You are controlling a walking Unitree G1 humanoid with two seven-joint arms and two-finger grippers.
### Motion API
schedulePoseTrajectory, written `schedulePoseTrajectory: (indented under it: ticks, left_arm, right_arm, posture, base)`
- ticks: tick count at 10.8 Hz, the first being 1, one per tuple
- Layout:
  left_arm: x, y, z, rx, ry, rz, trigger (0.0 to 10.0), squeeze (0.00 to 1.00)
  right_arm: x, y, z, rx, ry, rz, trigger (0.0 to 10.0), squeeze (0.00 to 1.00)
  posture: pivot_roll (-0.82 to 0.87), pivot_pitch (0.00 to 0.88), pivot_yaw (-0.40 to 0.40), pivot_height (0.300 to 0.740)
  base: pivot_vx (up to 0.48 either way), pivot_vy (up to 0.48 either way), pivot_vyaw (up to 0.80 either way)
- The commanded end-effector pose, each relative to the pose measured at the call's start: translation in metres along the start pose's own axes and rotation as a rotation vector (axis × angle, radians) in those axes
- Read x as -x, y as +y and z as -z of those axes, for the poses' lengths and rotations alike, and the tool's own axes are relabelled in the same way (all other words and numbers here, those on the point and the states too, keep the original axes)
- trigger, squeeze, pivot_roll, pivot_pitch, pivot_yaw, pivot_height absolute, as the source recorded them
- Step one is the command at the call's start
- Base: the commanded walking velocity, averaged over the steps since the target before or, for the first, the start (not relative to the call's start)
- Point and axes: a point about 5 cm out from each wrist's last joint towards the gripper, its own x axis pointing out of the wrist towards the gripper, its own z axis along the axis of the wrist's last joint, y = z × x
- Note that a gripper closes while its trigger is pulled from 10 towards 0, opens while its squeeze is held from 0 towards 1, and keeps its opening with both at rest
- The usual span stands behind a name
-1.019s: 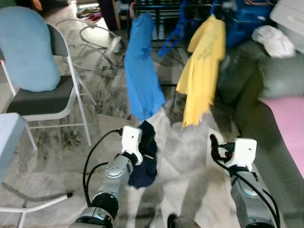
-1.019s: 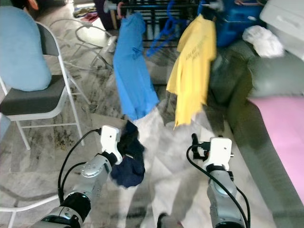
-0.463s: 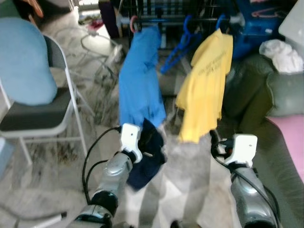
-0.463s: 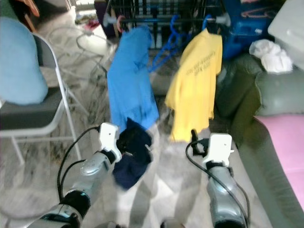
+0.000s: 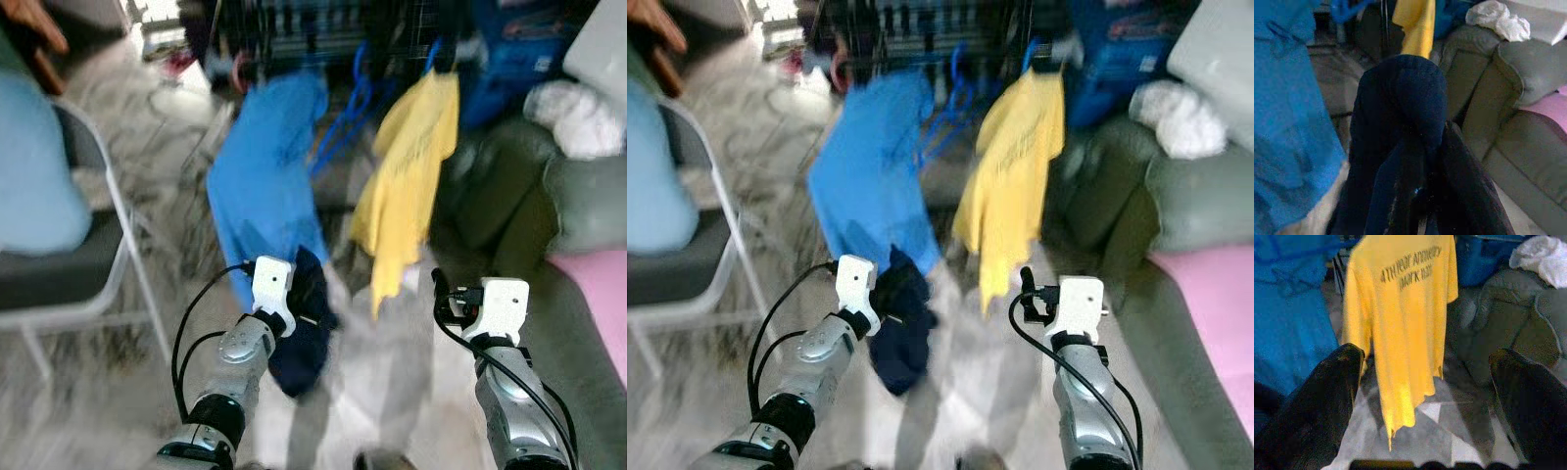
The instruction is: Hang hanger
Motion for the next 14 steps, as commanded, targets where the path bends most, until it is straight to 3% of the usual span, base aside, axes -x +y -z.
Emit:
schedulePoseTrajectory:
  ticks: [1,9,14]
  left_arm:
    - [0.004,0.008,-0.002,-0.013,-0.009,-0.015,10.0,0.00]
    - [0.008,0.013,0.002,-0.031,0.016,-0.035,10.0,0.00]
    - [0.009,0.014,0.004,-0.050,0.022,-0.058,10.0,0.00]
  right_arm:
    - [0.001,0.010,0.001,-0.006,0.007,-0.020,10.0,0.00]
    - [0.005,0.017,0.005,0.004,0.015,-0.050,10.0,0.00]
    - [0.003,0.017,0.006,-0.014,0.015,-0.021,10.0,0.00]
  posture:
    - [-0.20,0.135,0.053,0.740]
    - [-0.19,0.132,0.055,0.740]
    - [-0.18,0.091,0.063,0.740]
  base:
    - [0.405,0.259,0.00]
    - [0.256,0.352,0.00]
    - [0.000,0.000,0.57]
